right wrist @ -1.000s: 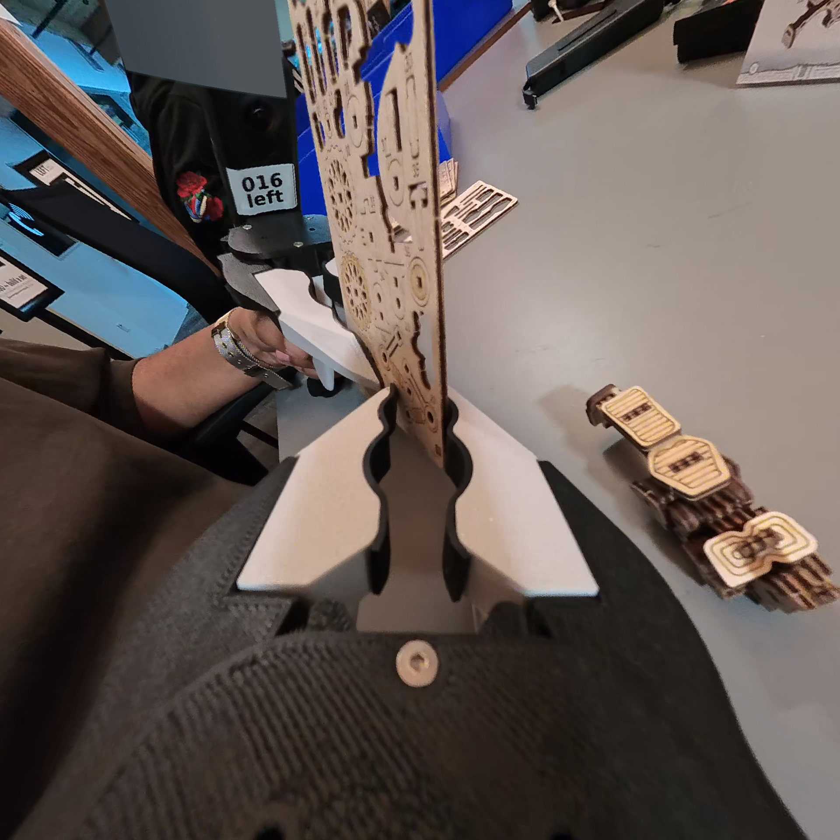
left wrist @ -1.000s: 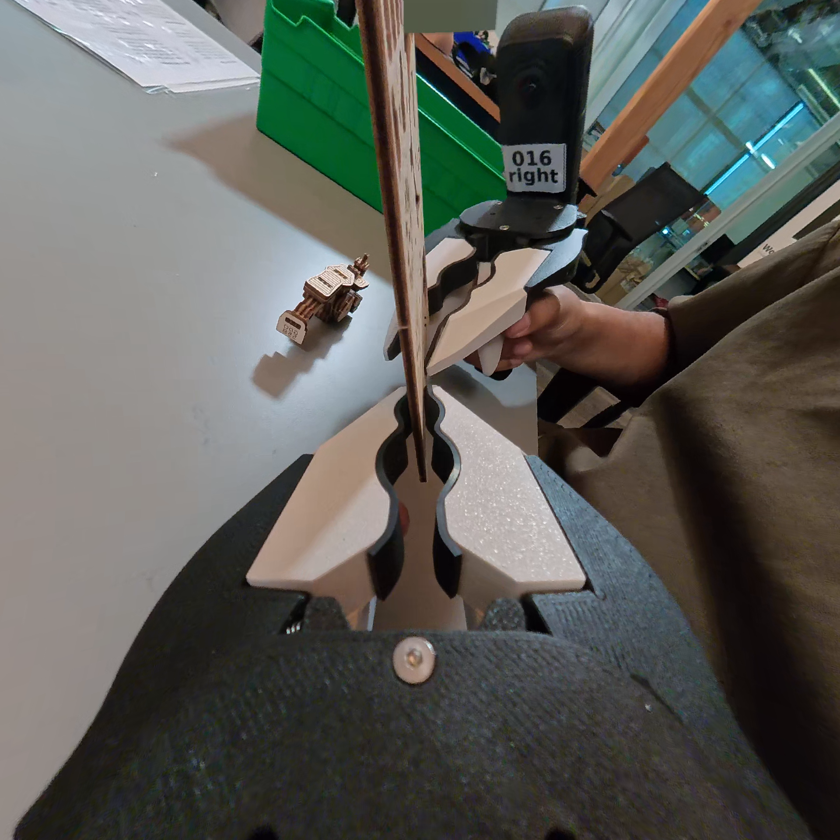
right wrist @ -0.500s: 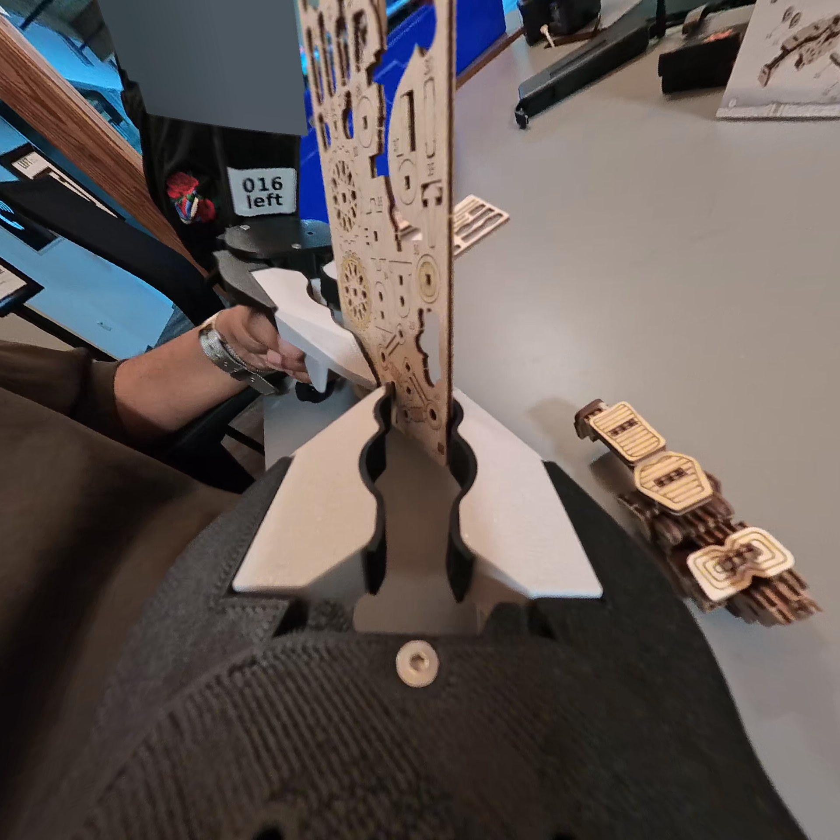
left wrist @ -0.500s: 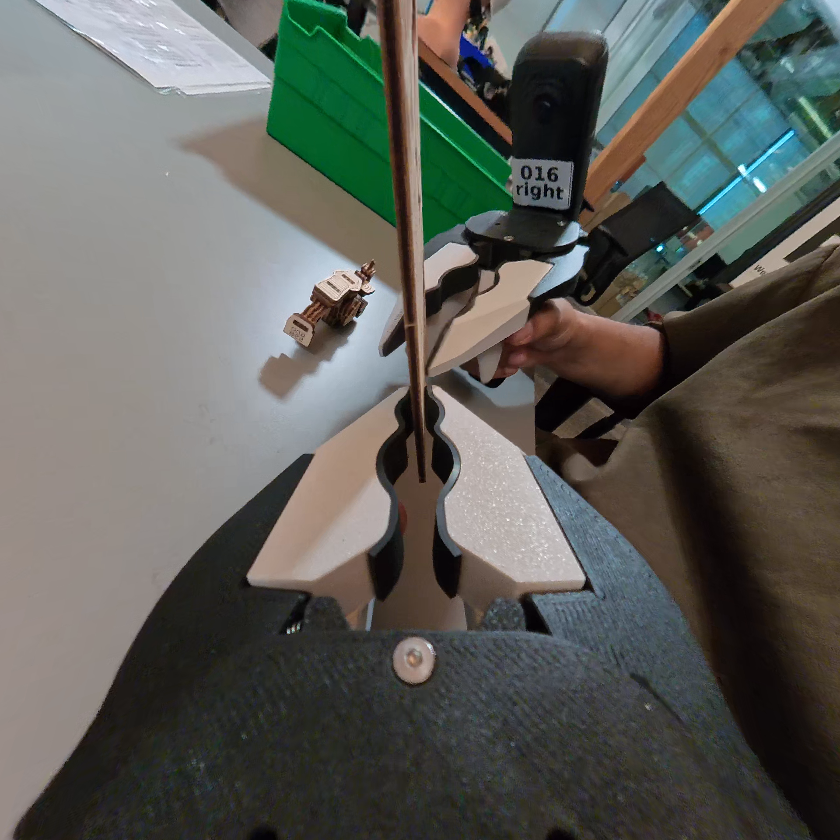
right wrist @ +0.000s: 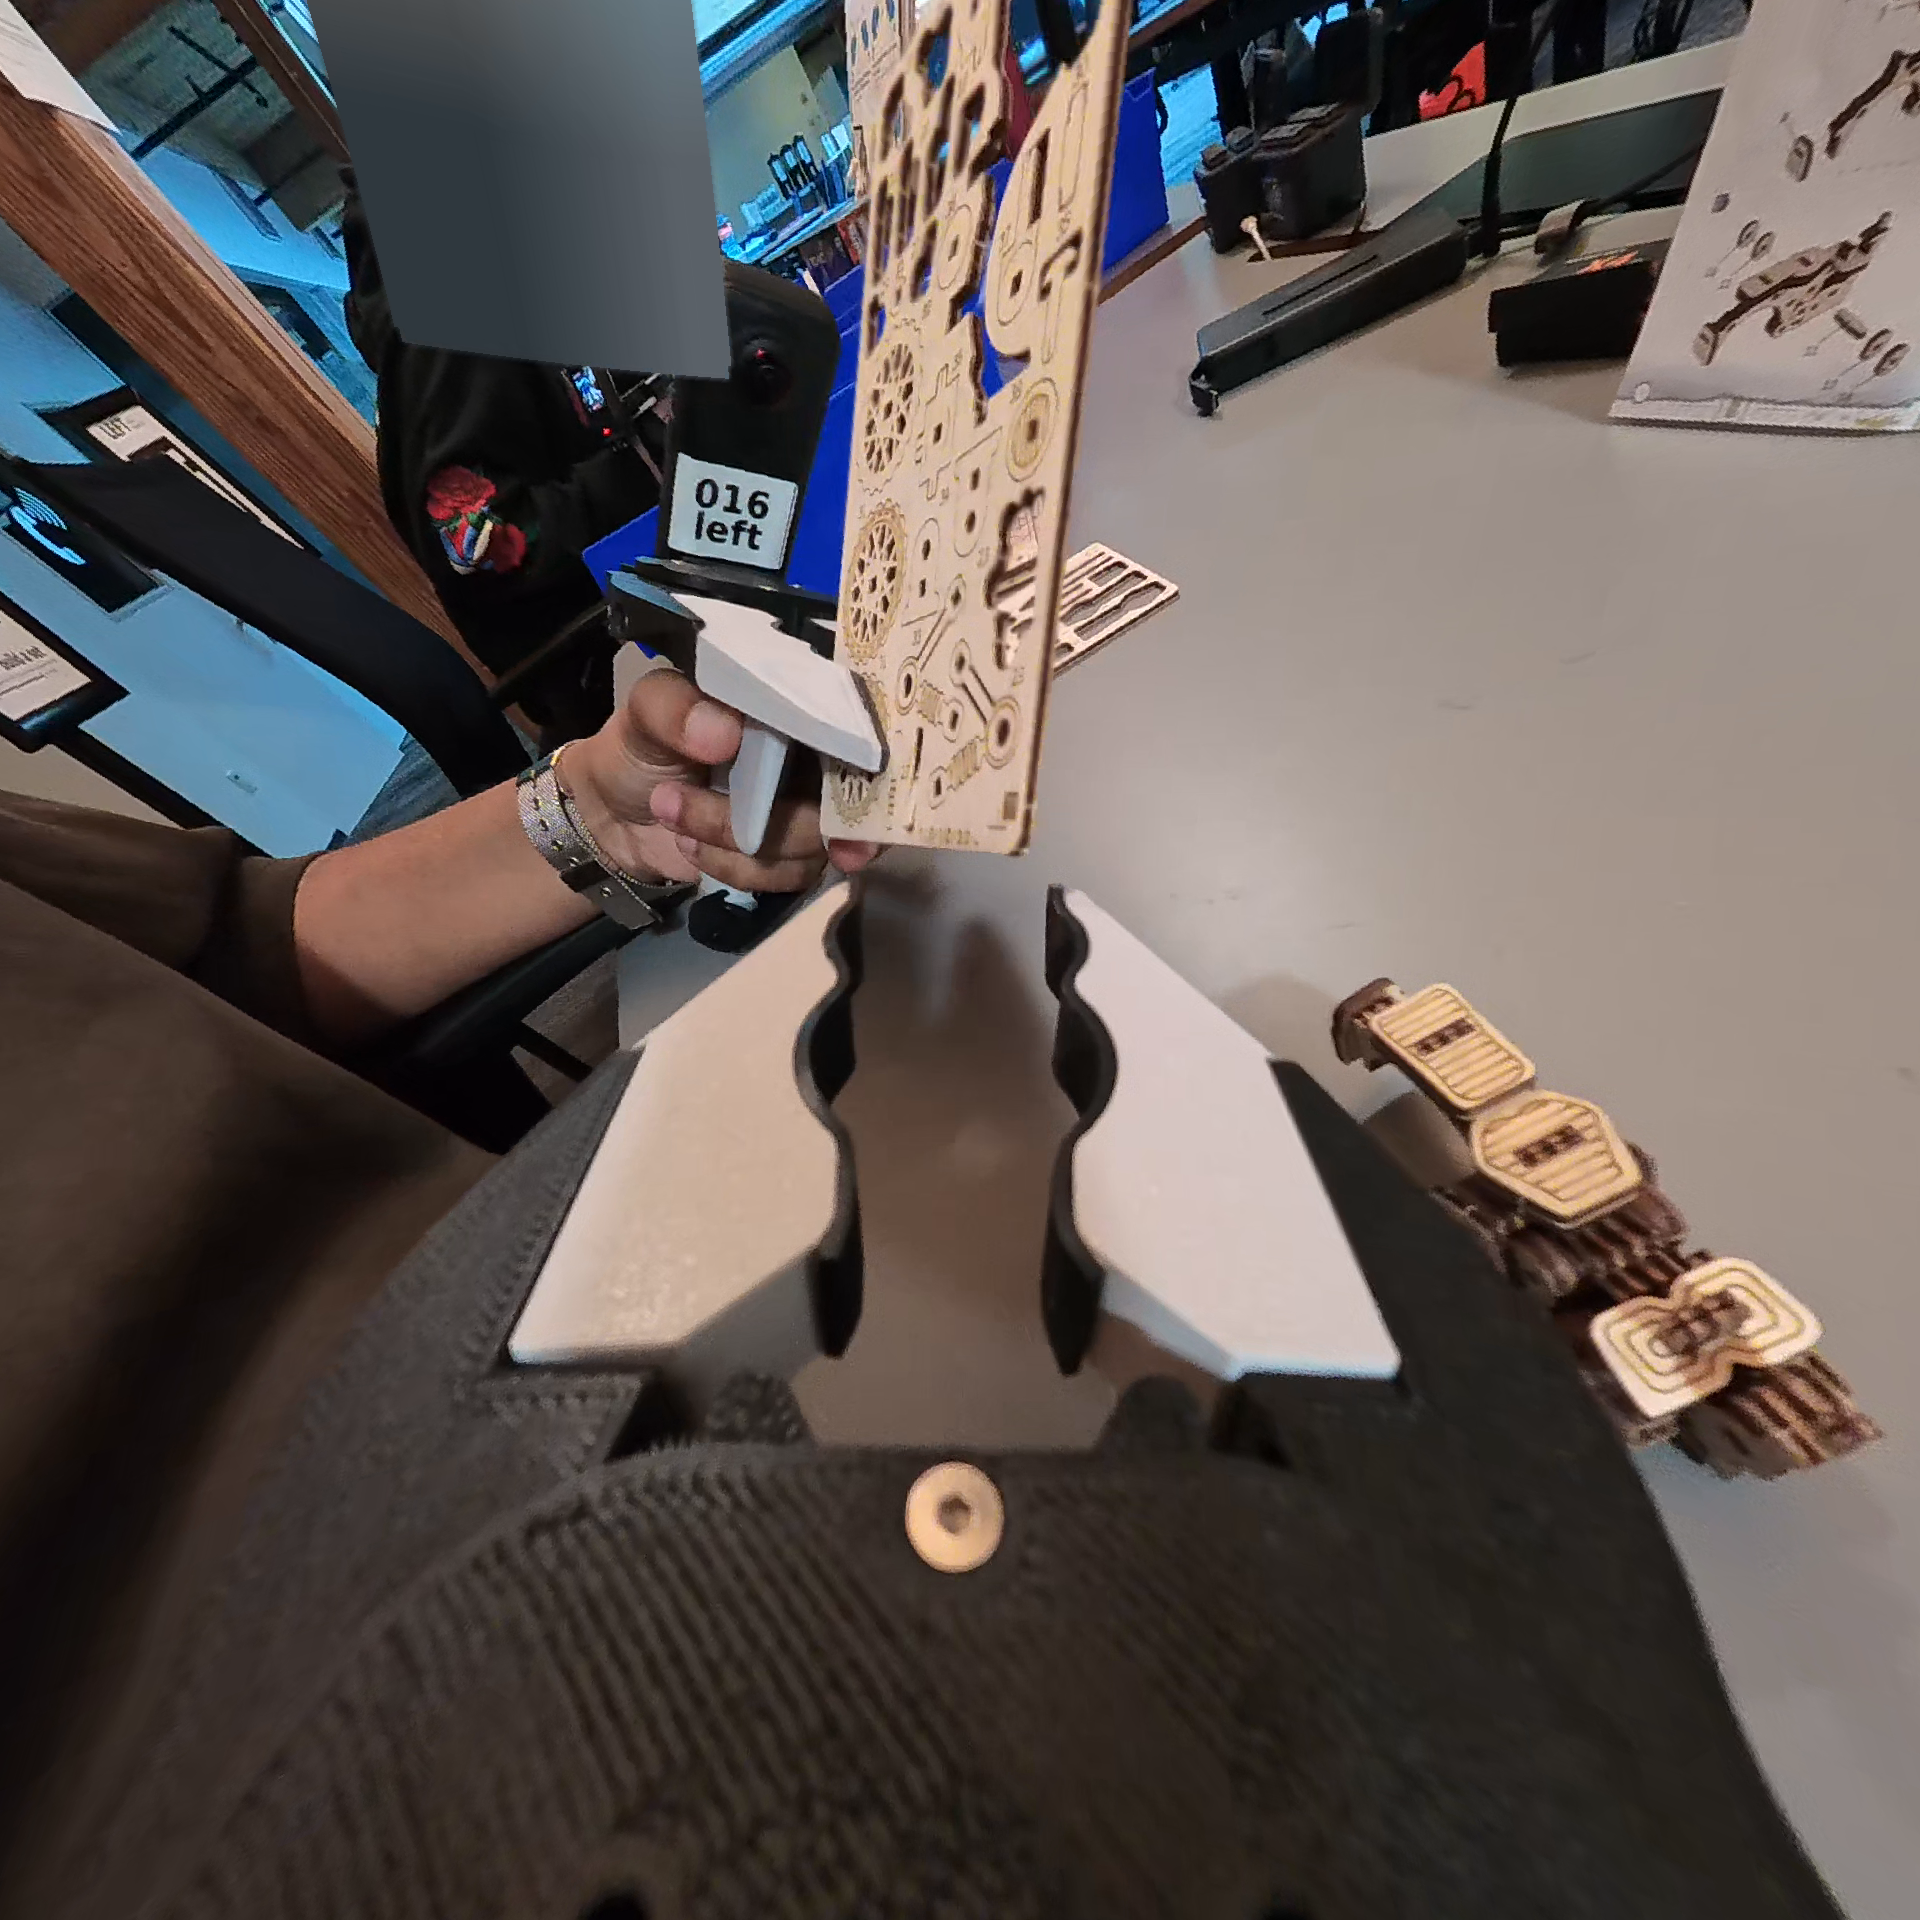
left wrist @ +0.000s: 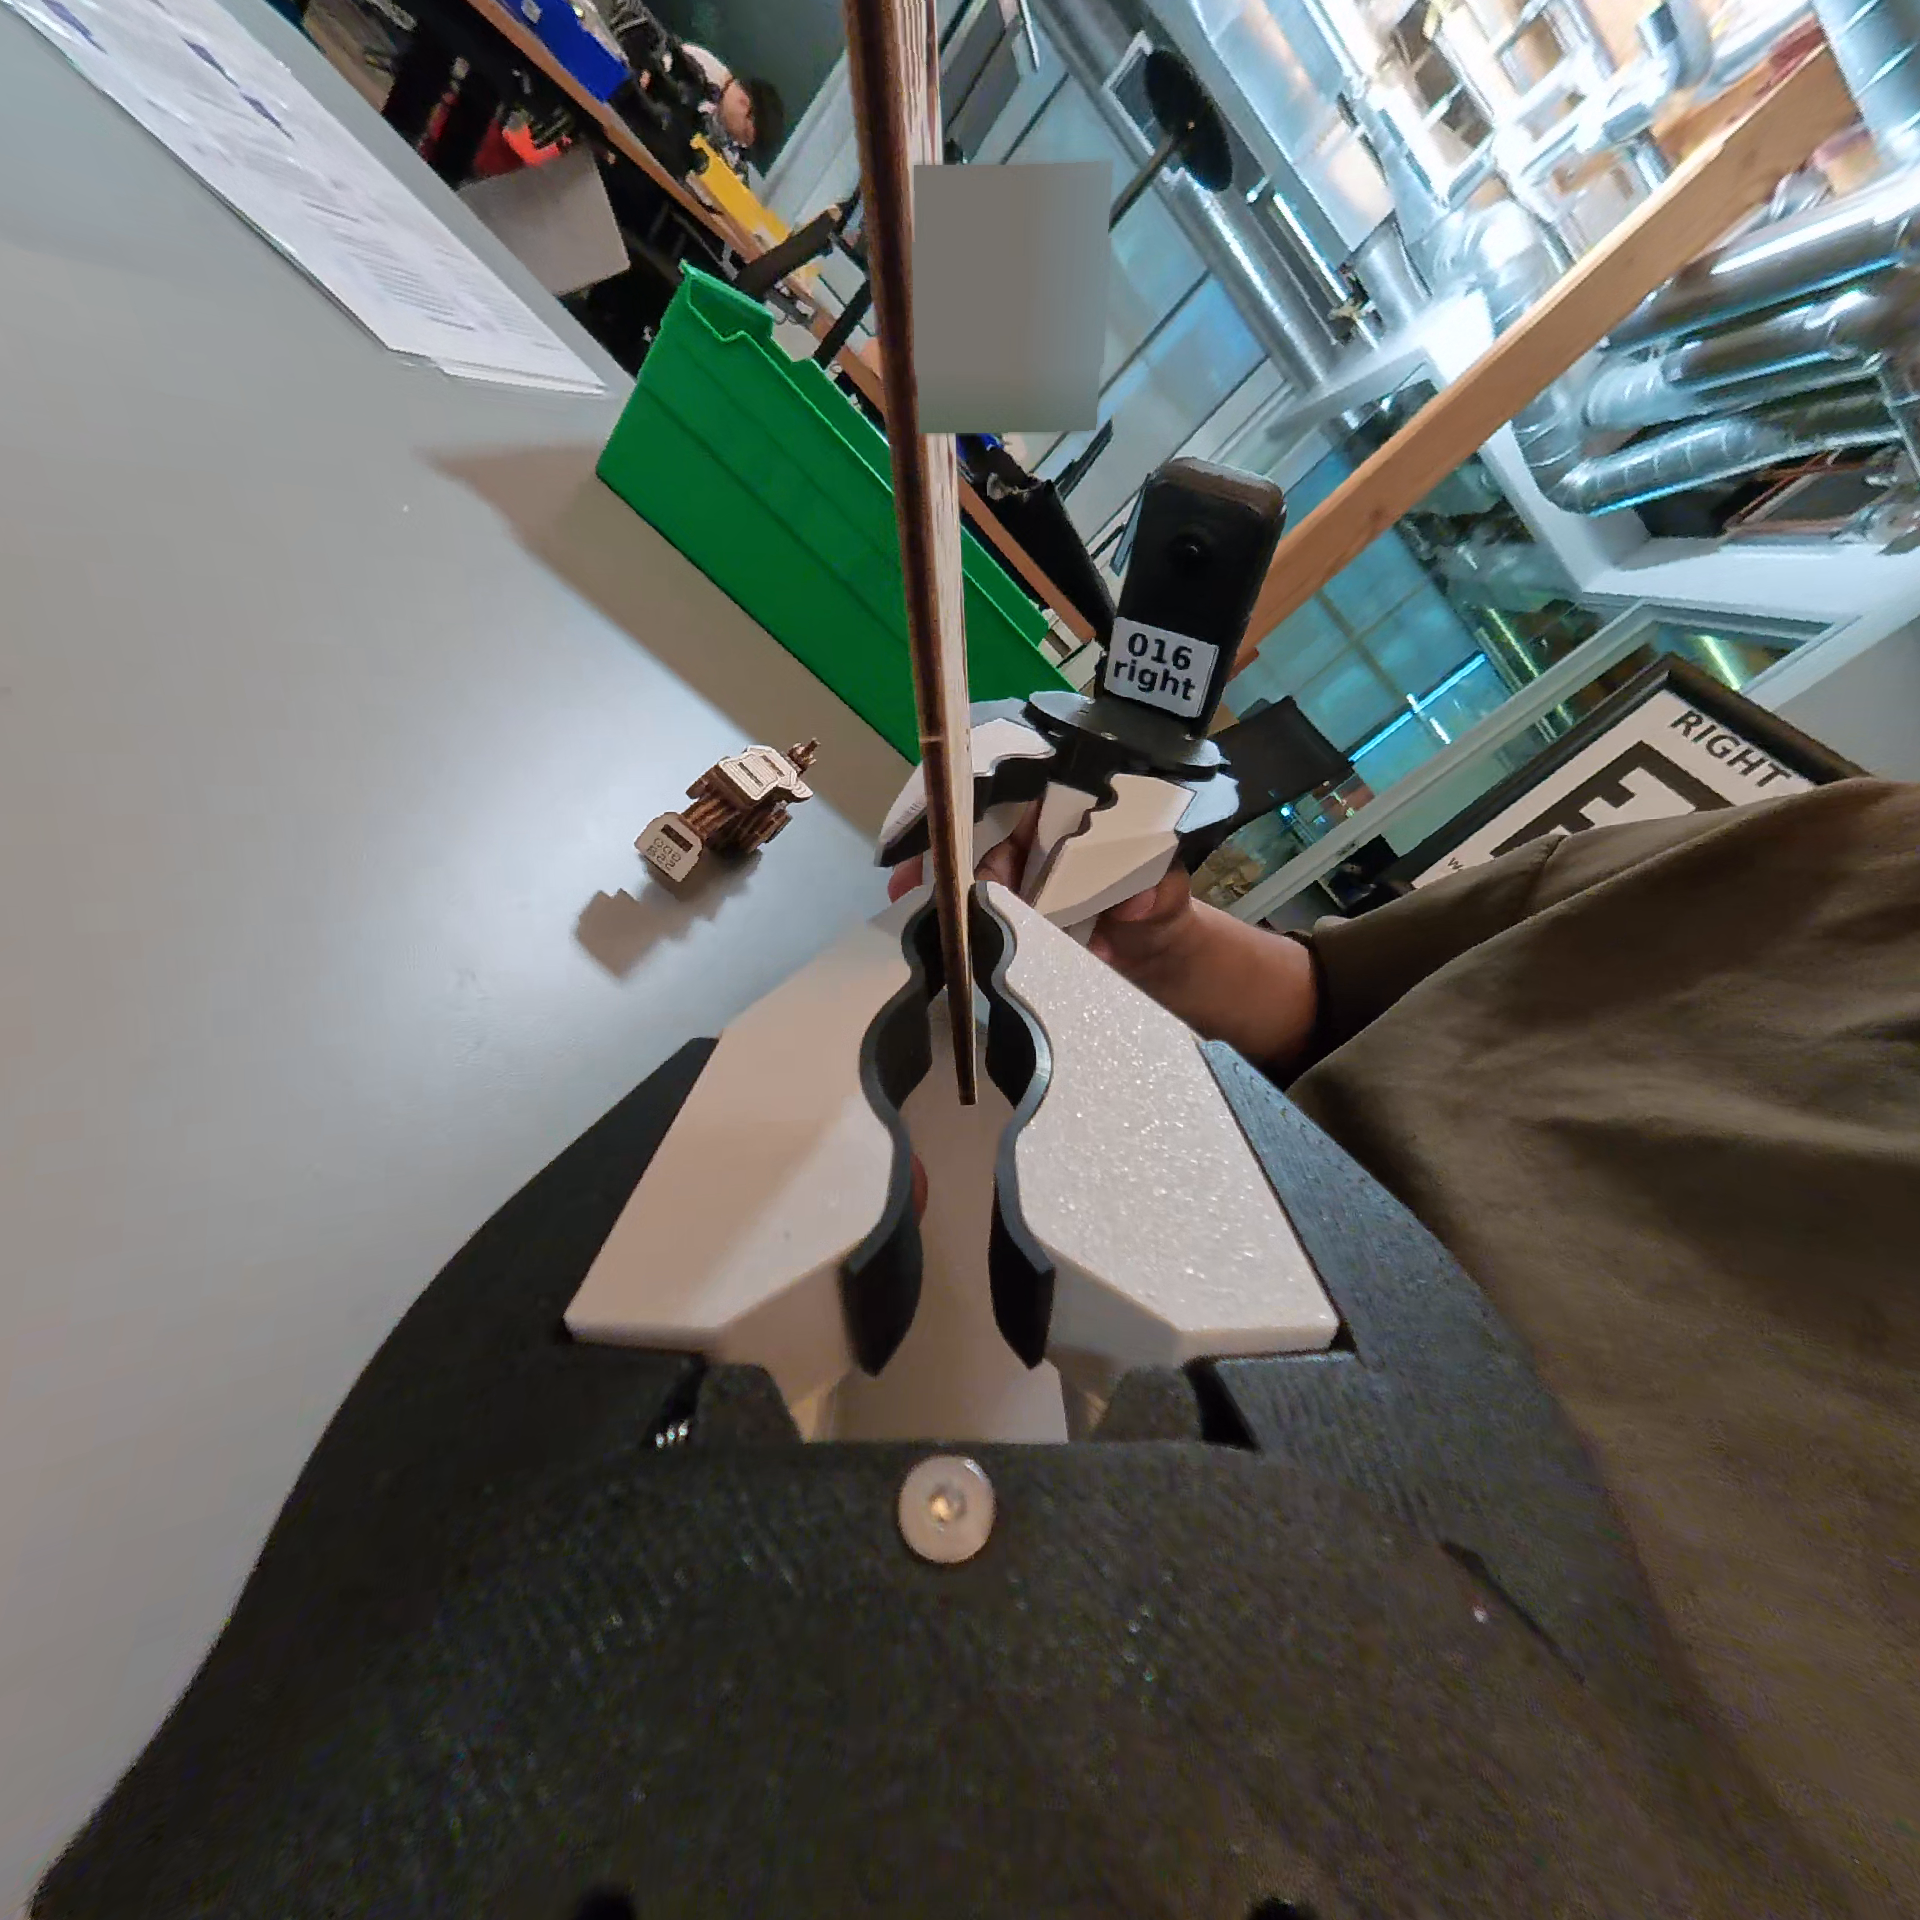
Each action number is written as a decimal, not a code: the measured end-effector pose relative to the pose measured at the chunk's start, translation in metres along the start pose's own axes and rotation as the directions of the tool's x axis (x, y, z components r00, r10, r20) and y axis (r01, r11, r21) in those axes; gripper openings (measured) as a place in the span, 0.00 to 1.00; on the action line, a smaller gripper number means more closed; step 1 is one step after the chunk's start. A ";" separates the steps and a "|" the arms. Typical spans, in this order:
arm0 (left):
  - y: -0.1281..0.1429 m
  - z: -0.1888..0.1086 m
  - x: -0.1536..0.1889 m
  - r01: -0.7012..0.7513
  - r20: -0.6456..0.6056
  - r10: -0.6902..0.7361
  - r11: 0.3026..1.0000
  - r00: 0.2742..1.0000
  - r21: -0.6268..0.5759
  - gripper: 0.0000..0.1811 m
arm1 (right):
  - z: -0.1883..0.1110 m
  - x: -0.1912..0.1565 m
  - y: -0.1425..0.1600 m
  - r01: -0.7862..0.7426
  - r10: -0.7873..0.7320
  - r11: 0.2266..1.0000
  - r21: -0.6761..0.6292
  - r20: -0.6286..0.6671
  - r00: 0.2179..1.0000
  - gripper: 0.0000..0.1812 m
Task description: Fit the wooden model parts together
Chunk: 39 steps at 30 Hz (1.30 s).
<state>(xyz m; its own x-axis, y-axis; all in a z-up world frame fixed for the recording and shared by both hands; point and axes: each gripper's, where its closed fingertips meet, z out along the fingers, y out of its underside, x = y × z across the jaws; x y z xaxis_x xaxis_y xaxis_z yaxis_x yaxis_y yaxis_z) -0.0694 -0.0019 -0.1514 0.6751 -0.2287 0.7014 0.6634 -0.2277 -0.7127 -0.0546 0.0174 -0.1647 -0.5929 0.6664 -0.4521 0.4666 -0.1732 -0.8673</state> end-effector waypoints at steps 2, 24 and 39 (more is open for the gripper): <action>0.002 0.002 0.001 -0.007 -0.003 0.007 1.000 1.000 -0.006 0.00 | 0.001 -0.002 -0.001 -0.011 0.011 1.000 0.009 0.009 1.000 0.17; 0.010 0.009 0.006 -0.066 0.008 0.066 0.997 0.998 -0.044 0.00 | 0.001 -0.003 -0.001 -0.069 0.068 0.997 0.022 0.032 0.997 0.09; 0.016 0.013 0.002 -0.101 0.060 0.106 0.992 0.993 -0.081 0.00 | 0.001 0.002 0.007 -0.096 0.096 0.995 -0.027 0.010 0.995 0.07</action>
<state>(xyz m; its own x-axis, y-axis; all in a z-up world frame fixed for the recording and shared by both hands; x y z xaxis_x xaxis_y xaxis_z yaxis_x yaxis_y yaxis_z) -0.0533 0.0063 -0.1616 0.7594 -0.1946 0.6208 0.5637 -0.2795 -0.7772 -0.0536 0.0169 -0.1719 -0.5518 0.6393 -0.5356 0.5387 -0.2170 -0.8141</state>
